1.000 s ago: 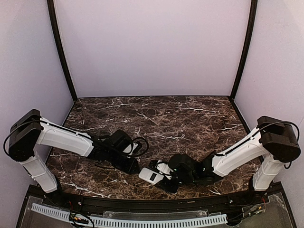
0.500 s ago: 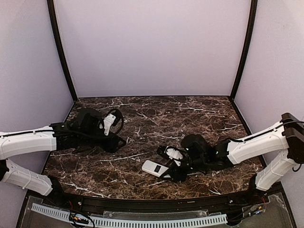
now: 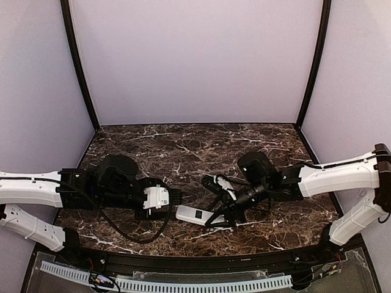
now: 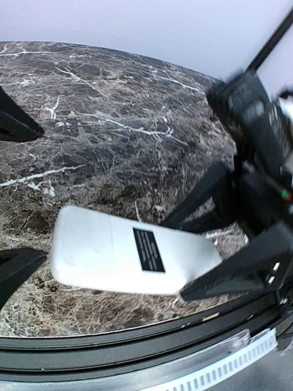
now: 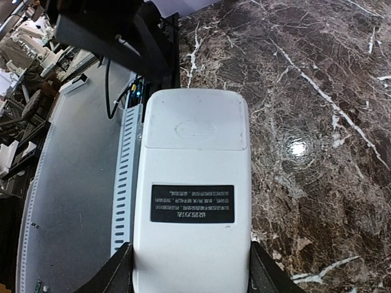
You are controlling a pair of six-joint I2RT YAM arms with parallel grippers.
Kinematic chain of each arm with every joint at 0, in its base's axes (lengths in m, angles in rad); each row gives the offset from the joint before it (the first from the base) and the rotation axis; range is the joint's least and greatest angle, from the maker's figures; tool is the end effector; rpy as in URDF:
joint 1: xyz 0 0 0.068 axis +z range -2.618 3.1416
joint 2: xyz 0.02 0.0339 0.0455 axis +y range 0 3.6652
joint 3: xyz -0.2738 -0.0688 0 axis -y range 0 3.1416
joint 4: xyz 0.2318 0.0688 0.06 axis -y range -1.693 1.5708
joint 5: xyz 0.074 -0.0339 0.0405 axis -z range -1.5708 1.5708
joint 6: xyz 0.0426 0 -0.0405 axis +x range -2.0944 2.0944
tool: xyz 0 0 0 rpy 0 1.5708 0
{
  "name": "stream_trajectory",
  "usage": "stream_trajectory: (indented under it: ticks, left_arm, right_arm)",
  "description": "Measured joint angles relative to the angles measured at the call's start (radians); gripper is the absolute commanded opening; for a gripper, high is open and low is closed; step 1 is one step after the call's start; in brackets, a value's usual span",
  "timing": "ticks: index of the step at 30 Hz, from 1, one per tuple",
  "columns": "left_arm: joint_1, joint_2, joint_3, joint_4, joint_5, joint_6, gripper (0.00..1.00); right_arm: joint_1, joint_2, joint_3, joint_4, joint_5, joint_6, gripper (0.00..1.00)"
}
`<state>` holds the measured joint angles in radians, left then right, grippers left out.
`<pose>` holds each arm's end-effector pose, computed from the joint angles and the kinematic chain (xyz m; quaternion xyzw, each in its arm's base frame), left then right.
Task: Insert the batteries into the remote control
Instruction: Pass from the right arm to the left
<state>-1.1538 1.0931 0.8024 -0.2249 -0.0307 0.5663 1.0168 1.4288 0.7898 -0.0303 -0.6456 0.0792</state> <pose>0.0963 -0.2142 0.2902 0.6497 0.5695 -0.1331 0.4857 0.1296 0.2583 0.2274 -0.5090 0.6991 0.4590 0.2039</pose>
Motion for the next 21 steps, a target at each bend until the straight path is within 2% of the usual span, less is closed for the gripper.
stream_trajectory:
  ticks: [4, 10, 16, 21]
  left_arm:
    - [-0.076, 0.066, 0.016, -0.037, -0.040, 0.089, 0.57]
    - [-0.124, 0.097, 0.035, -0.061, -0.084, 0.148, 0.57]
    - [-0.159, 0.150, 0.054, -0.055, -0.129, 0.175, 0.44]
    - [-0.167, 0.185, 0.054, -0.052, -0.150, 0.187, 0.41]
  right_arm:
    - [-0.009, 0.000, 0.001, -0.020, -0.042, 0.000, 0.00]
    - [-0.018, 0.008, 0.001, -0.025, -0.076, -0.001, 0.00]
    - [-0.018, 0.021, 0.001, -0.022, -0.109, 0.000, 0.00]
    - [-0.018, 0.027, 0.001, -0.019, -0.130, 0.000, 0.00]
